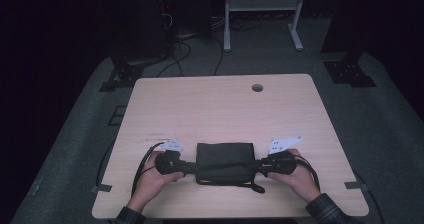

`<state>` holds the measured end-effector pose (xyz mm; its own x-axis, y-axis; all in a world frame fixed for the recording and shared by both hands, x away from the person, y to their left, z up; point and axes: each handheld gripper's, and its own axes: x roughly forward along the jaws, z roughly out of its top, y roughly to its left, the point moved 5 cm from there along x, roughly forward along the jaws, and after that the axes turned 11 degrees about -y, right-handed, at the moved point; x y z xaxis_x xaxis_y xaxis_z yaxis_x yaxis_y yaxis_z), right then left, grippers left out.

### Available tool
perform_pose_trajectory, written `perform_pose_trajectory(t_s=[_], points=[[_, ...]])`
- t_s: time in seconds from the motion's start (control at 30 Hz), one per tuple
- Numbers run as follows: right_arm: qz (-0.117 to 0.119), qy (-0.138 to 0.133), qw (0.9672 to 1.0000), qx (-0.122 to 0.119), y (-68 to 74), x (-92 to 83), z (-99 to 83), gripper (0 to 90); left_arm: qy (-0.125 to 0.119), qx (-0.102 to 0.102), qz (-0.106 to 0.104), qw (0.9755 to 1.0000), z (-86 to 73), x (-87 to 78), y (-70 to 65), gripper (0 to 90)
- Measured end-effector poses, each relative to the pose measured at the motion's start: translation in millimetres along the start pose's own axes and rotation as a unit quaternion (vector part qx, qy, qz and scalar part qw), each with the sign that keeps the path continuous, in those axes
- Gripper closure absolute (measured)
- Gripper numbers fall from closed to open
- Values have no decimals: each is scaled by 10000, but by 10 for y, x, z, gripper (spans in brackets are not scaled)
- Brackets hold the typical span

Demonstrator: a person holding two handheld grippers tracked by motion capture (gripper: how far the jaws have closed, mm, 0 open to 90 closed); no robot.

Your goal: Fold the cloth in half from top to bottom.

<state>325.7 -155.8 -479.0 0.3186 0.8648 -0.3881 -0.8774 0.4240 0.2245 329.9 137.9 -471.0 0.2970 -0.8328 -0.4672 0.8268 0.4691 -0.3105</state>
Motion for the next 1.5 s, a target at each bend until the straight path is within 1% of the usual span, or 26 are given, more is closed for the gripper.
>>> perform_pose_trajectory(t_s=[0.03,0.1,0.17,0.23,0.27,0.3,0.37,0.4,0.5,0.67,0.7,0.77,0.8,0.9,0.93,1.0,1.07,1.1,1.13,1.2,1.23,1.27,1.3,1.4,1.47,1.5], points=[[12,-121,9999,-7,5,-25,40,756,-53,11,-7,10000,23,-16,-3,747],[-18,-224,9997,-19,2,-49,82,768,-192,36,13,9998,76,-38,-2,738],[-110,-218,9997,-48,-22,-44,99,787,-281,69,108,9995,105,-19,26,744],[-221,-107,9997,-97,-65,5,73,810,-251,85,195,9995,101,16,62,761],[-236,-55,9997,-105,-80,26,58,817,-237,49,229,9994,92,45,81,770],[-248,8,9996,-99,-97,59,36,823,-168,41,241,9996,72,80,96,775],[-214,173,9995,-125,-101,127,-14,830,-70,27,192,9998,33,122,84,778],[-178,222,9995,-142,-93,141,-29,833,-13,25,136,9999,2,145,52,780],[-7,354,9992,-160,-3,159,-84,834,107,96,-8,9999,-69,157,-43,772],[149,495,9983,-285,138,126,-174,828,265,167,-62,9995,-179,152,-153,742],[171,562,9977,-335,167,120,-209,827,297,182,-53,9994,-195,152,-164,732],[157,602,9972,-415,193,114,-259,824,357,216,-6,9991,-246,168,-181,720],[148,603,9971,-435,199,113,-271,823,410,293,39,9987,-278,189,-182,717],[135,617,9969,-478,200,126,-280,809,424,387,88,9983,-279,205,-206,690],[145,594,9970,-481,202,127,-274,790,399,428,87,9982,-266,200,-218,663],[91,523,9973,-506,195,108,-259,726,324,480,106,9983,-248,186,-231,596],[-24,417,9978,-521,166,78,-237,651,180,540,212,9982,-223,150,-224,535],[-144,337,9980,-510,133,52,-217,607,117,524,256,9982,-215,134,-216,487],[-209,282,9982,-494,109,37,-207,592,53,522,325,9981,-202,107,-200,455],[-384,179,9982,-435,49,-5,-184,522,-112,572,527,9969,-181,44,-147,362],[-465,146,9980,-413,21,-26,-175,488,-156,578,613,9963,-180,10,-117,332],[-552,122,9975,-416,-12,-47,-171,462,-197,583,730,9954,-180,-24,-80,311],[-648,87,9971,-388,-45,-68,-168,426,-239,596,869,9941,-185,-56,-42,270],[-919,-29,9953,-313,-149,-141,-162,353,-279,652,1217,9900,-221,-155,64,213],[-1085,-86,9936,-285,-215,-194,-163,321,-292,601,1360,9885,-252,-230,124,194],[-1215,-90,9922,-272,-255,-226,-170,302,-297,590,1412,9878,-263,-255,145,179]])
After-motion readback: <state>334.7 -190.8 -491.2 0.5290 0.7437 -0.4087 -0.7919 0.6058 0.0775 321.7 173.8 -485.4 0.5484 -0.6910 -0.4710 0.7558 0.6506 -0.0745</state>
